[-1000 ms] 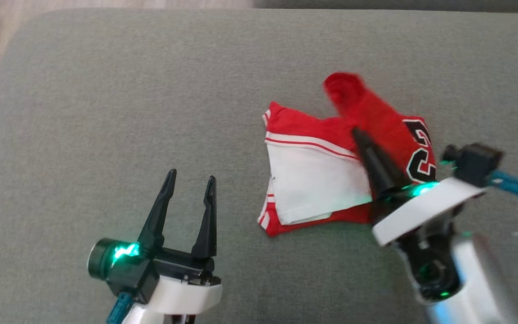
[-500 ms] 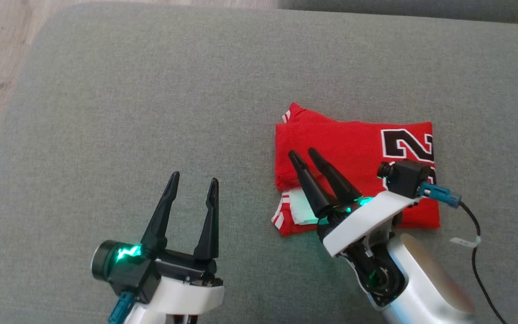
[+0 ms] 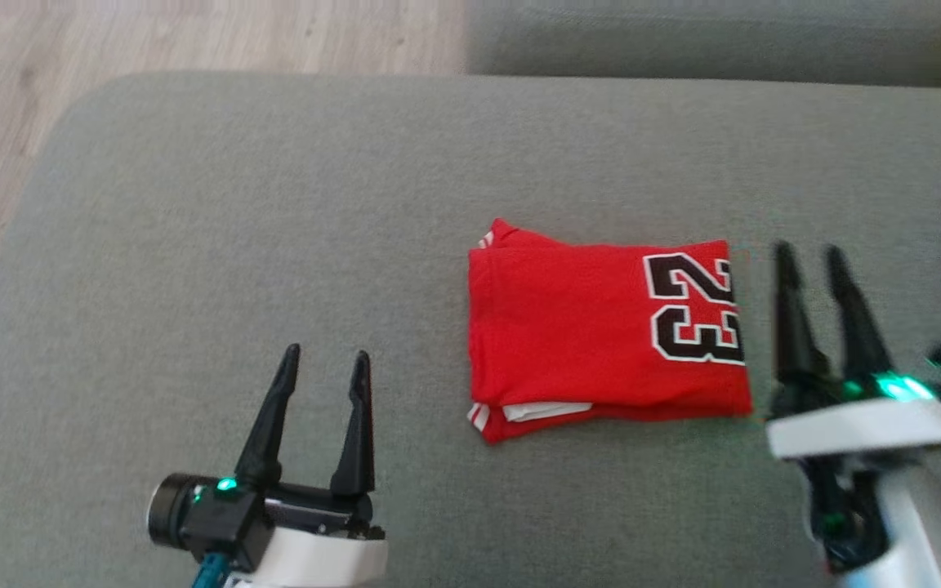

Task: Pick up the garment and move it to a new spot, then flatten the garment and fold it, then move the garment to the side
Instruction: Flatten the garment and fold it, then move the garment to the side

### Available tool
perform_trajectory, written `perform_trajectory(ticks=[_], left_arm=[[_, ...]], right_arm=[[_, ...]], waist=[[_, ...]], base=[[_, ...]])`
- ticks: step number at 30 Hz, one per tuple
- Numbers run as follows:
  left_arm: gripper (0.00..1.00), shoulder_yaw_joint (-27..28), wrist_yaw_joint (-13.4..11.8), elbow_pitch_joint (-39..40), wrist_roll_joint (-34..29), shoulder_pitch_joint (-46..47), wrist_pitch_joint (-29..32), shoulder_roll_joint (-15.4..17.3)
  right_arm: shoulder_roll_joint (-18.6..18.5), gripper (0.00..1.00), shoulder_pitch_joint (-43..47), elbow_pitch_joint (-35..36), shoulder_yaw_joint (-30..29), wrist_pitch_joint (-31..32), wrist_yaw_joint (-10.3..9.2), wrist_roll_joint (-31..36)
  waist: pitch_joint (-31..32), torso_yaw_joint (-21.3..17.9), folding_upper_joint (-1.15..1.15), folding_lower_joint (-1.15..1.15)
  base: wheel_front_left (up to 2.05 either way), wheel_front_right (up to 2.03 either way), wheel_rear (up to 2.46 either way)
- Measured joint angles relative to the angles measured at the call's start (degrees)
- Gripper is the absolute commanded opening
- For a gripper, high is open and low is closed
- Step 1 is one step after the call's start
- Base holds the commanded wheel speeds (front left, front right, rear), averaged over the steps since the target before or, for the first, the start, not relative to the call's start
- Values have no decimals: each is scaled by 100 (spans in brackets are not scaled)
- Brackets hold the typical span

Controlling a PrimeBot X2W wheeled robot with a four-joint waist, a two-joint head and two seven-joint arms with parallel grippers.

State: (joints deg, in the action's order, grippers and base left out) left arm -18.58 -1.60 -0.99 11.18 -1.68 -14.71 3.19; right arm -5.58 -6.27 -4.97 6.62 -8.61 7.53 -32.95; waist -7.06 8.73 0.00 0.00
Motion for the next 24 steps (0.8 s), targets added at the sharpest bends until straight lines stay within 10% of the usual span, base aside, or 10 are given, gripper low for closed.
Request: perform_trajectory(ticks=[24], left_arm=[[100,563,-396,-102,-110,-949,0,3]], right_arm=[[-160,100,1650,-75,-205,-561,0,2364]], waist=[[857,-520,0,0]], base=[[0,0,0]])
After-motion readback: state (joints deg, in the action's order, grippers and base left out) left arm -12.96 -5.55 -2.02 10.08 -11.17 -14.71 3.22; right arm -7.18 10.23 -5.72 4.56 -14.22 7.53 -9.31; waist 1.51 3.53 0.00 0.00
